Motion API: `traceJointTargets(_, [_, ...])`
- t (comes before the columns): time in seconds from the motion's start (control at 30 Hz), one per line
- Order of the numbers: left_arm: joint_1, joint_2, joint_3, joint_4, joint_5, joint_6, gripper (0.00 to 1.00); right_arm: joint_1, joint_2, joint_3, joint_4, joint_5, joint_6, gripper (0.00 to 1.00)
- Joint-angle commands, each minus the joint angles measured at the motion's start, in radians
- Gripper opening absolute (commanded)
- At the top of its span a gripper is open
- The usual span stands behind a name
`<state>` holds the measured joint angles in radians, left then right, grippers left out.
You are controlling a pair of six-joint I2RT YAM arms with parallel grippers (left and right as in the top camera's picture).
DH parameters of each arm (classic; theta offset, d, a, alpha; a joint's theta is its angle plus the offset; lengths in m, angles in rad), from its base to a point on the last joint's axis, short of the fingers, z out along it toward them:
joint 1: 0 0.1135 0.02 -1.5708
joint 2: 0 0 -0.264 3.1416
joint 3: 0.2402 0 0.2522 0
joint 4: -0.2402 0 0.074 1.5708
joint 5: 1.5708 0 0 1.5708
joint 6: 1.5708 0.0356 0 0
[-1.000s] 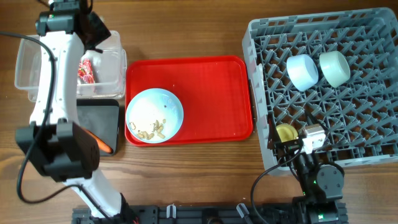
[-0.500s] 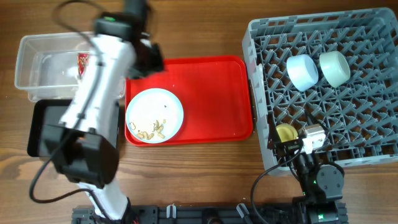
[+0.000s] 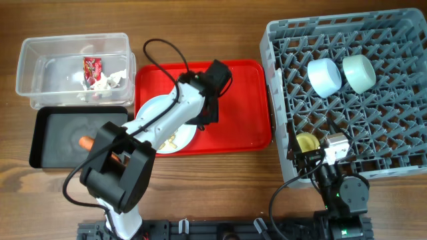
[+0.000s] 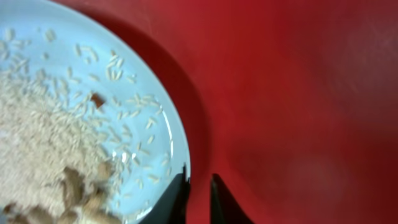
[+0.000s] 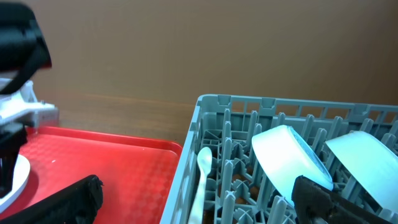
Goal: Sort waste into correct bins and load items into the dishwasher rack
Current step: 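Reach the left gripper to the white plate and grip its rim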
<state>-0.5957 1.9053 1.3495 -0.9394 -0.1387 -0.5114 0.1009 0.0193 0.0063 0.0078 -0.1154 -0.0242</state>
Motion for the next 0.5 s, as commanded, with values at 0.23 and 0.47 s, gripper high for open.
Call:
traceJointTargets(0.23, [-0.002, -0.005, -0.155, 0.167, -0.076, 0.040, 0.36, -0.003, -0.005, -0.001, 0.002, -0.018, 0.001, 1.00])
traceJointTargets(0.47, [-0.003, 0.018, -0.155, 0.196, -0.114, 0.067, 0.11, -0.003, -0.005, -0.001, 0.002, -0.018, 0.001, 1.00])
